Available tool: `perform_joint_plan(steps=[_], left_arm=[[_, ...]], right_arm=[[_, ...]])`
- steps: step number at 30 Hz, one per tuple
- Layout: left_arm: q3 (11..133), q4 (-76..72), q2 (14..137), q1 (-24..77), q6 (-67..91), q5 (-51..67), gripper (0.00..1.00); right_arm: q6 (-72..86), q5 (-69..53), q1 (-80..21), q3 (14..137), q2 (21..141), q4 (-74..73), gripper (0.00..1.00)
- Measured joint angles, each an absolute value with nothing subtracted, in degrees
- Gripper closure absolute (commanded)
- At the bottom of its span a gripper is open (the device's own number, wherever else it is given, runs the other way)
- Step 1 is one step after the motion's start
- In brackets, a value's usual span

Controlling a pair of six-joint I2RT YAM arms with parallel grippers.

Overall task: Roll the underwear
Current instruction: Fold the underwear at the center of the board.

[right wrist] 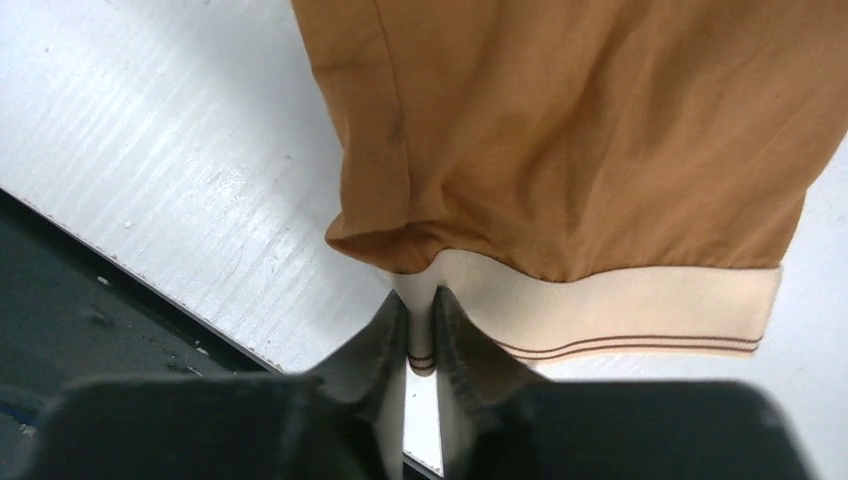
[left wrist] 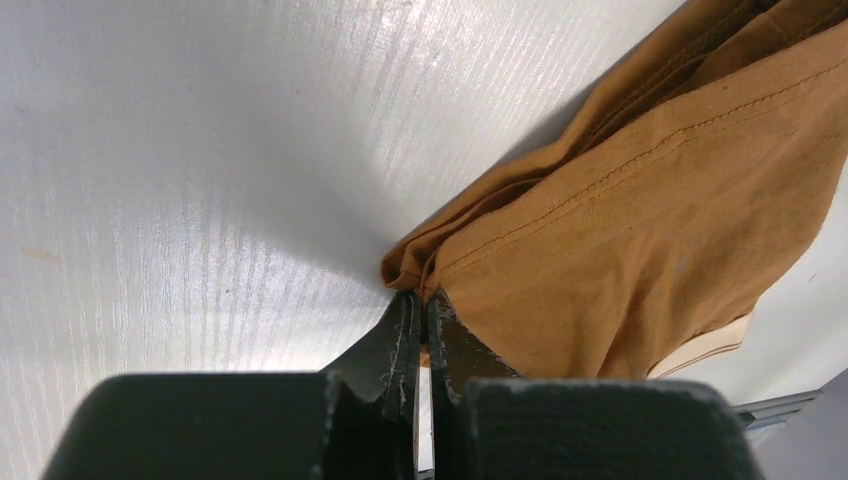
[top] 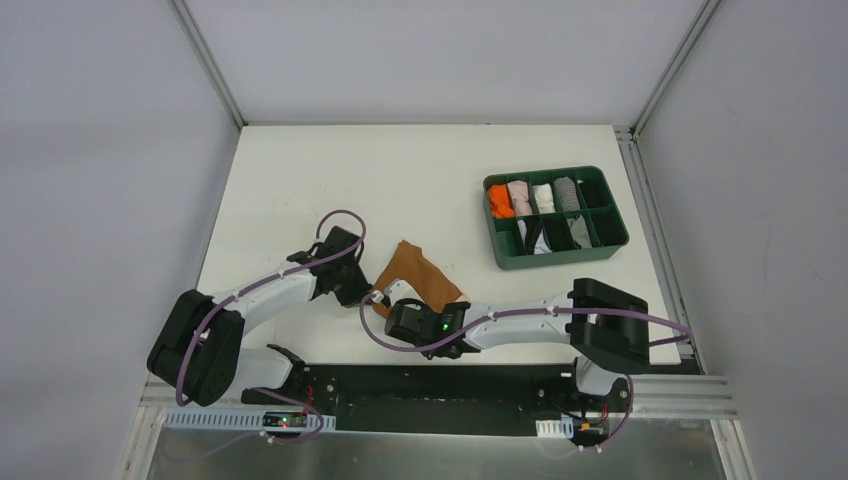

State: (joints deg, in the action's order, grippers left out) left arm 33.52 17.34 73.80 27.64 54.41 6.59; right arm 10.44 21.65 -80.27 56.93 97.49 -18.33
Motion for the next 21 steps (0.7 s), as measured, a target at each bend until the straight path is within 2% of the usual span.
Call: perform_joint_plan(steps=[1,11,21], left_arm=[[33.5,17.3,73.8,27.6,54.4,6.6,1.00],[33.5,18.9,72.4,25.8,53.3,8.7,1.00],[31.2,24.5,57.3,25.8,54.4,11.1,1.00]], right_arm=[[10.2,21.7,-80.1,57.1,97.7,-18.3,1.00],[9.9,21.4,-80.1,58.5,98.4,-18.3,1.00],[13.2,19.0,-83.9,57.5,91.3,-21.7,1.00]])
